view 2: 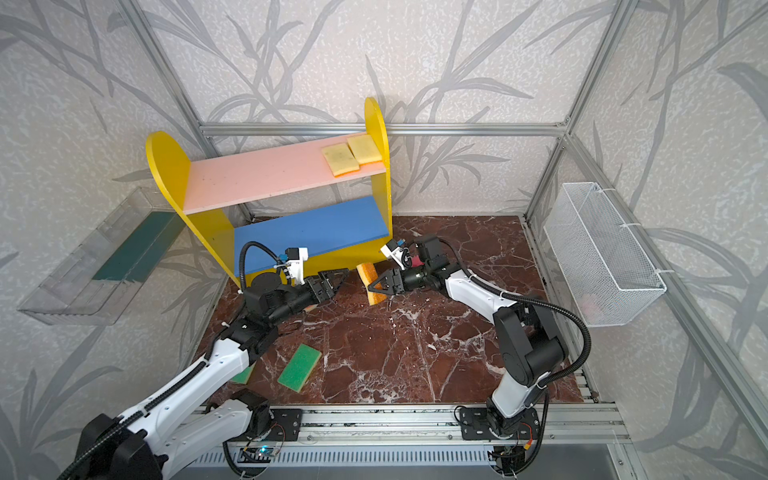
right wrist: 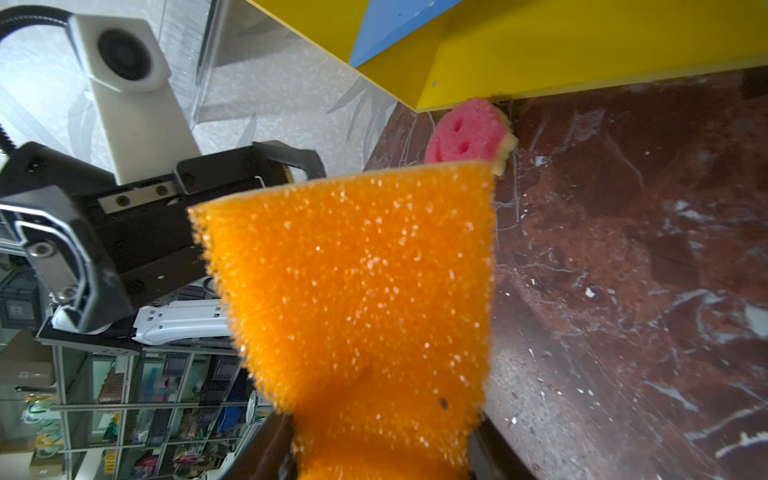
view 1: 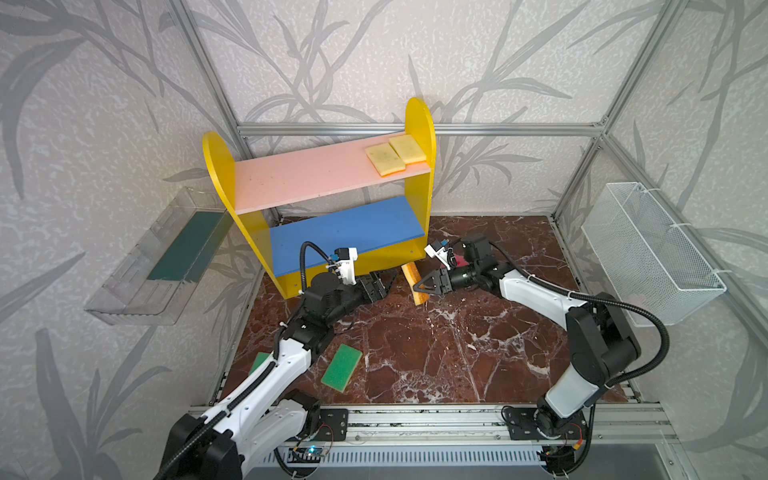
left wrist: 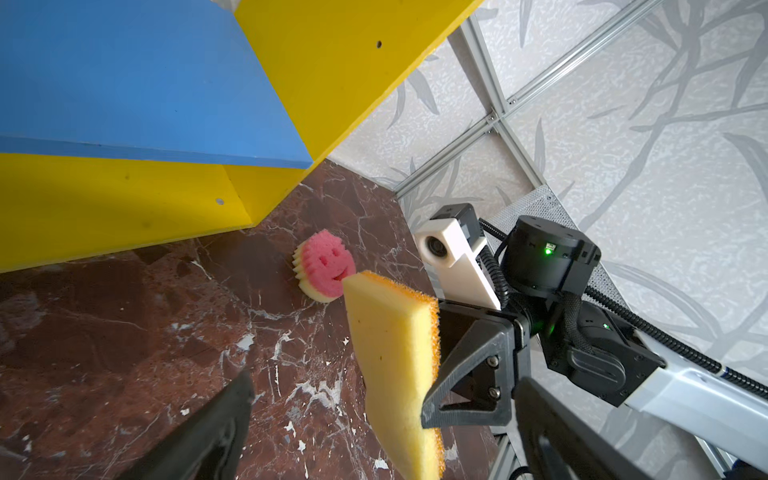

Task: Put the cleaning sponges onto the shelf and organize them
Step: 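Carry the orange-and-yellow sponge toward the left gripper near the shelf, then grasp the sponge with the left gripper while the right gripper releases it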

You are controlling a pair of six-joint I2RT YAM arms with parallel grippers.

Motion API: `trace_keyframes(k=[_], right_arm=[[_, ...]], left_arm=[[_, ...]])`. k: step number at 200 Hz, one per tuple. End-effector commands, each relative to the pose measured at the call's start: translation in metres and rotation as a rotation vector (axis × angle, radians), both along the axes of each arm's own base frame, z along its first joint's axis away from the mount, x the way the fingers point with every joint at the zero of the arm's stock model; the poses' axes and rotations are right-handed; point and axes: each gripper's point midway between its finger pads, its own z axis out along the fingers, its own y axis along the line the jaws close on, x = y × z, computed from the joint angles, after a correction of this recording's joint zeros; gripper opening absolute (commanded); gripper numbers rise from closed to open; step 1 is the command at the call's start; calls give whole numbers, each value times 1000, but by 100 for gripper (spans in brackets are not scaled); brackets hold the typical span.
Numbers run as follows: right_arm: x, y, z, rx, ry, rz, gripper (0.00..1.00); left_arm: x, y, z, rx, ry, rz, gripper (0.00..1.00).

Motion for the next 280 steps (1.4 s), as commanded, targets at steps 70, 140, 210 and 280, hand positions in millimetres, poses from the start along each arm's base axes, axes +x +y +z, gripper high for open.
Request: trace_keyframes(k=[70, 140, 210, 280], right_arm=[[20, 6, -15, -100, -9, -31, 54], [16, 11, -12, -139, -47, -25, 54], [8, 14, -11, -142, -68, -18, 54], [10, 15, -10, -131, -99, -37, 87]], left_arm=[[31, -18, 10, 44, -17, -8, 95], [36, -39, -15, 86, 62, -33, 88], [41, -42, -22, 117, 103, -10, 29], [28, -22, -28, 186, 172, 57, 13]])
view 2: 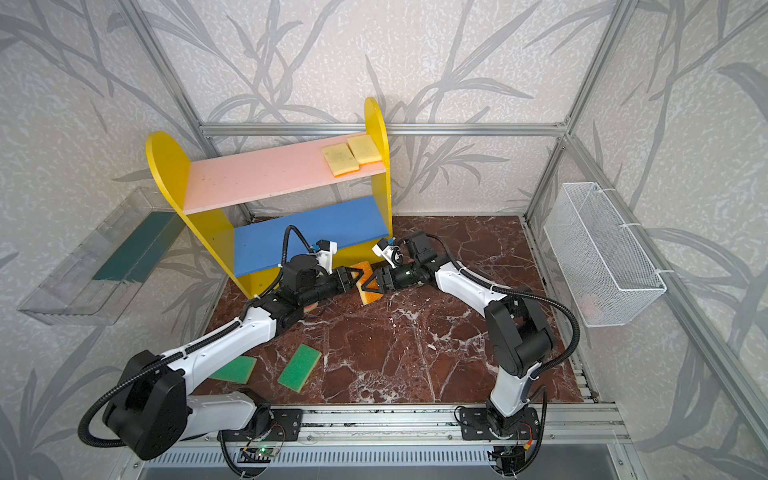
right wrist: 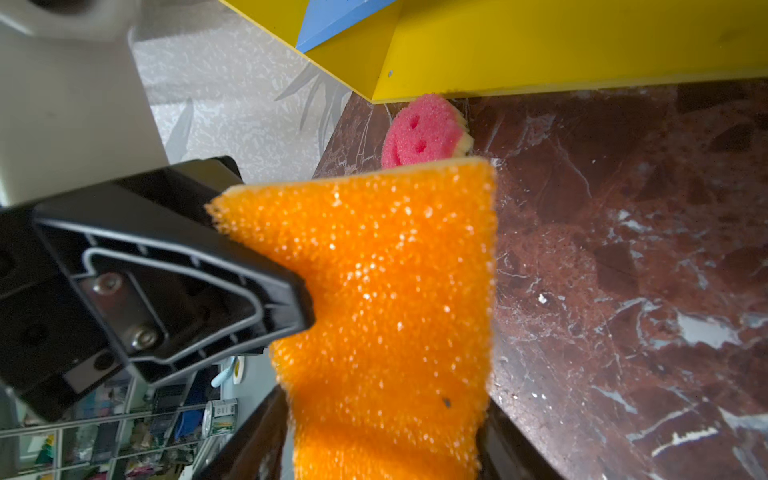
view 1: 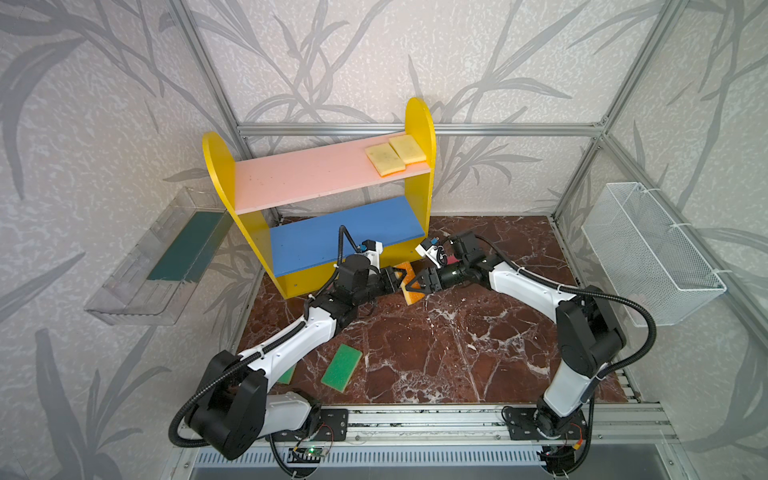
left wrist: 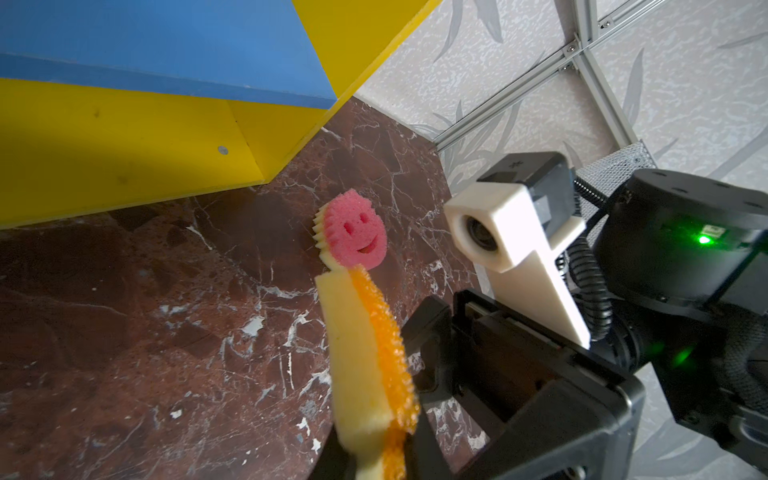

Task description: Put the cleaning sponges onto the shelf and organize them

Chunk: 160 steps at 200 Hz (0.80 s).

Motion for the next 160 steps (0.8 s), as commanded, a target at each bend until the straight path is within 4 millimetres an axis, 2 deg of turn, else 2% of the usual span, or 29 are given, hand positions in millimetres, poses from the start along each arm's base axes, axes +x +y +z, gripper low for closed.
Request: trace_keyframes(k=[1, 19, 22, 41, 64, 87, 119, 160], right_arm=[[-3, -1, 13, 24, -47, -3, 88], [-2, -3, 12, 34, -56, -24, 99], [-3, -5, 22, 49, -76, -29, 100], [-1, -14, 24, 56, -78, -82, 99], [1, -32, 6, -21, -72, -171, 99], [0, -53, -14, -110, -63, -254, 99], [1, -84, -29, -187, -47, -373, 99], [8, -125, -38, -154, -5, -530, 99]], left_arm=[[-5, 15, 11, 50, 13, 60, 13], [-16, 29, 8, 122, 48, 92, 13], [-17, 32, 8, 137, 55, 99, 13], [-28, 50, 1, 255, 119, 141, 12], [-38, 65, -14, 435, 207, 172, 10], [-39, 76, -34, 588, 268, 217, 10], [-30, 69, -63, 671, 338, 218, 10], [-17, 41, -94, 733, 427, 132, 10]])
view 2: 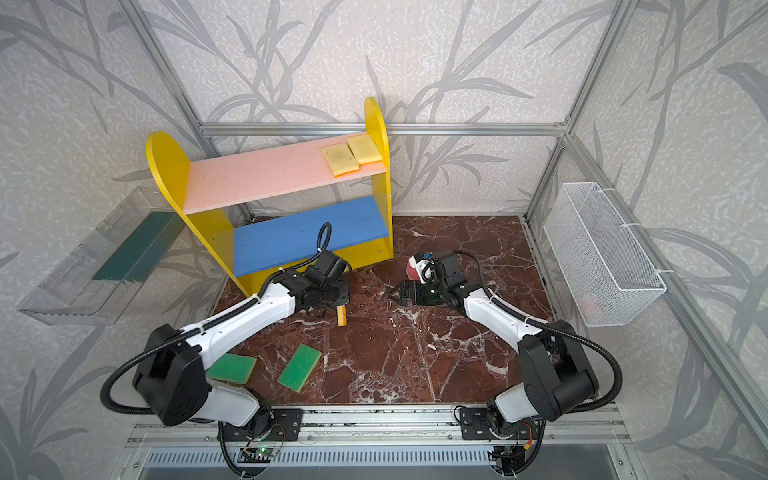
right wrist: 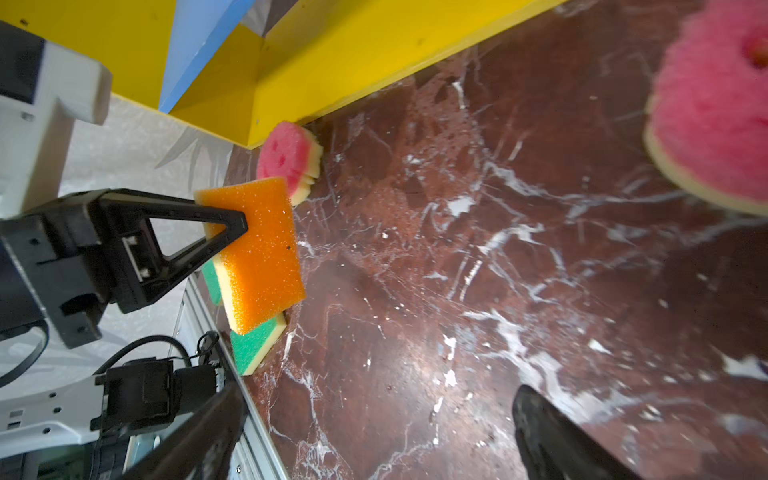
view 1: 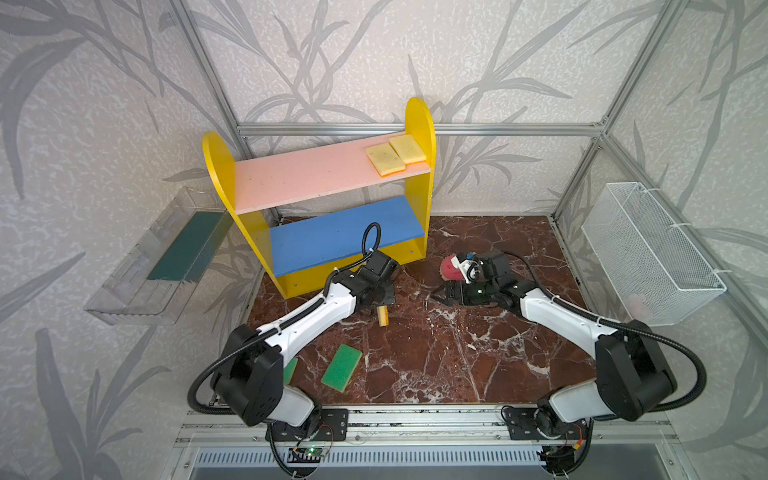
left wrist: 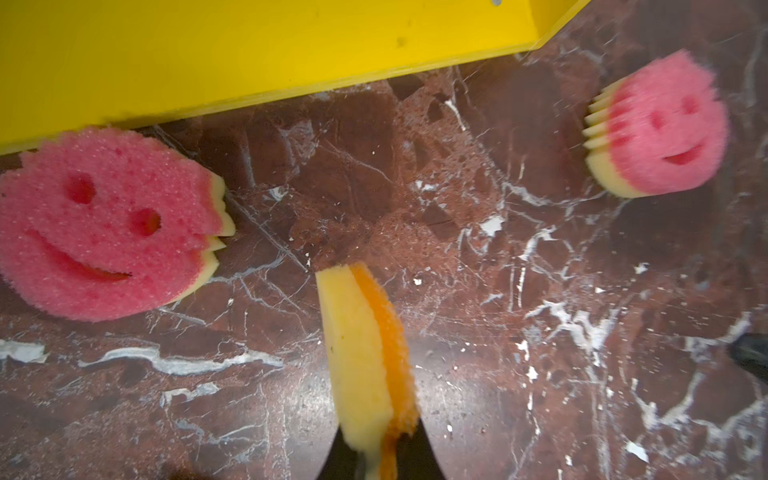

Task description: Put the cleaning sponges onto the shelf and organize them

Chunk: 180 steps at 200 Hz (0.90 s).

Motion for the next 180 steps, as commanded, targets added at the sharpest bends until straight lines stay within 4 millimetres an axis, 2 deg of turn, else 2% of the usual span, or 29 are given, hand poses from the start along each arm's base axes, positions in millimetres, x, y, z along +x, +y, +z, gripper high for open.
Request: trace_keyframes(k=[1, 32, 39, 57, 79, 93, 119, 180], right_arm=[[11, -22, 5, 34, -11, -111, 99], [15, -36, 5, 59, -3, -154, 99], [15, -37, 4, 57, -2, -155, 99], [15, -36, 0, 56, 5, -152, 99], [16, -35, -5, 61, 18, -155, 99], [16, -35, -7, 61, 22, -156, 99], [16, -37, -7, 52, 15, -163, 99], [17, -40, -7, 33, 2, -172, 99]], left_arm=[[3, -7, -7, 57, 48, -23, 10], [11, -26, -28, 52, 95, -49, 14], [12, -31, -33, 50, 105, -55, 20], [14, -43, -41, 38, 123, -74, 44], [17, -60, -44, 17, 123, -95, 62], [20, -70, -40, 6, 106, -107, 70], [24, -83, -30, -32, 73, -123, 75], [20, -110, -17, -96, 52, -159, 76]])
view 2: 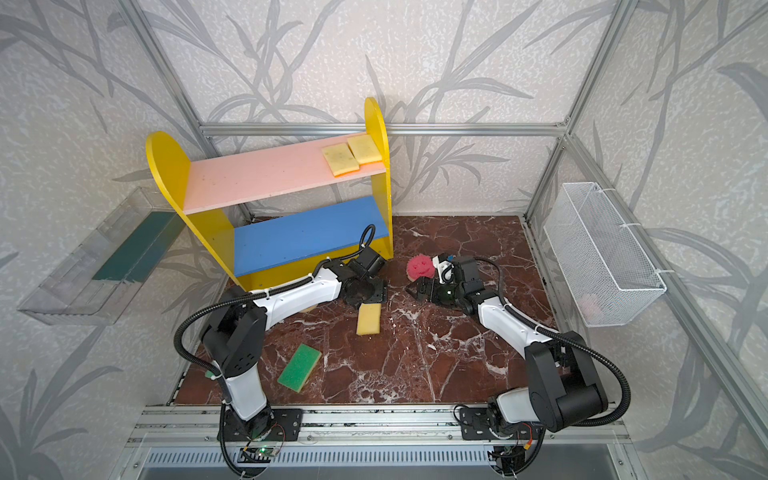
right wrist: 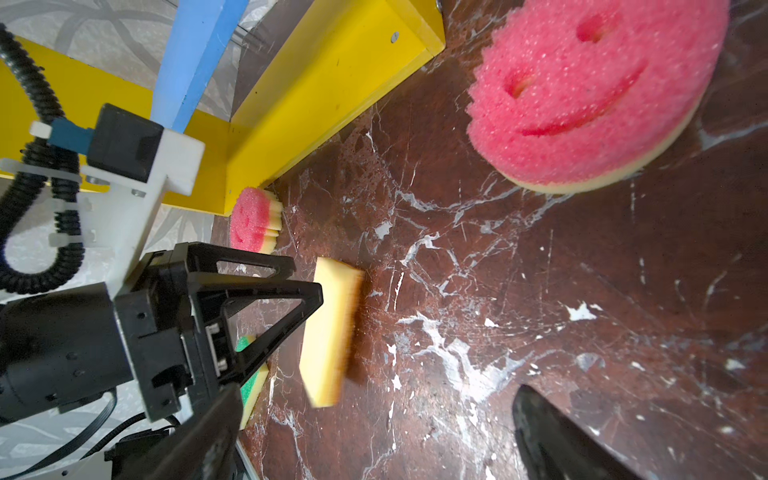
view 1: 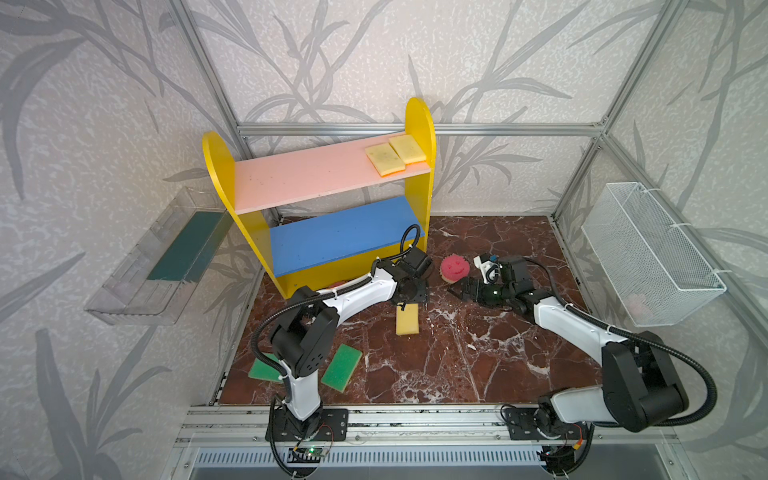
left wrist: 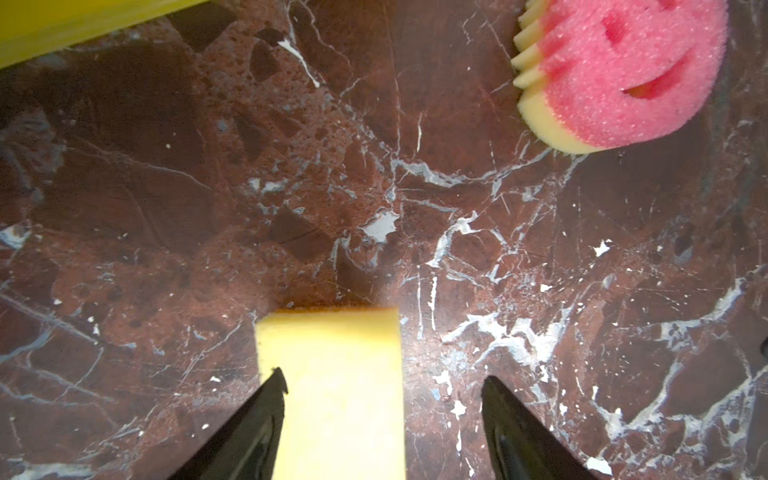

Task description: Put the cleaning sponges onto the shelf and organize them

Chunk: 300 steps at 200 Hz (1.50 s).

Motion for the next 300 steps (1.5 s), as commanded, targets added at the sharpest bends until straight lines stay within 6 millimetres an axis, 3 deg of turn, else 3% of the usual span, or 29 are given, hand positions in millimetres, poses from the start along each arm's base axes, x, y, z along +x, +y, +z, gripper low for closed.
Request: trace_keyframes(k=[1, 37, 55, 92, 172, 234, 300], right_arm=[[0, -1, 1, -9, -17, -2, 99], [-2, -3, 4, -19, -27, -3, 99], [-1, -5, 5, -29, -36, -10, 99], [-2, -5, 4, -26, -35, -14, 99], [-3, -6, 2, -33, -36, -19, 99], [-4, -5, 1, -30, -37, -16, 99], [-5, -4, 3, -31, -41, -13, 99]], left_arm=[[0, -15, 16, -42, -21, -10, 76], [-11, -3, 13, -17, -18, -21, 78], [-20, 8, 9, -1, -20, -14, 90], [-32, 18, -8, 3, -47, 53, 99], [-42, 6, -32, 66, -79, 92, 99], [-52, 15, -47, 133, -67, 120, 99], [-60, 12, -58, 148, -64, 132, 98]])
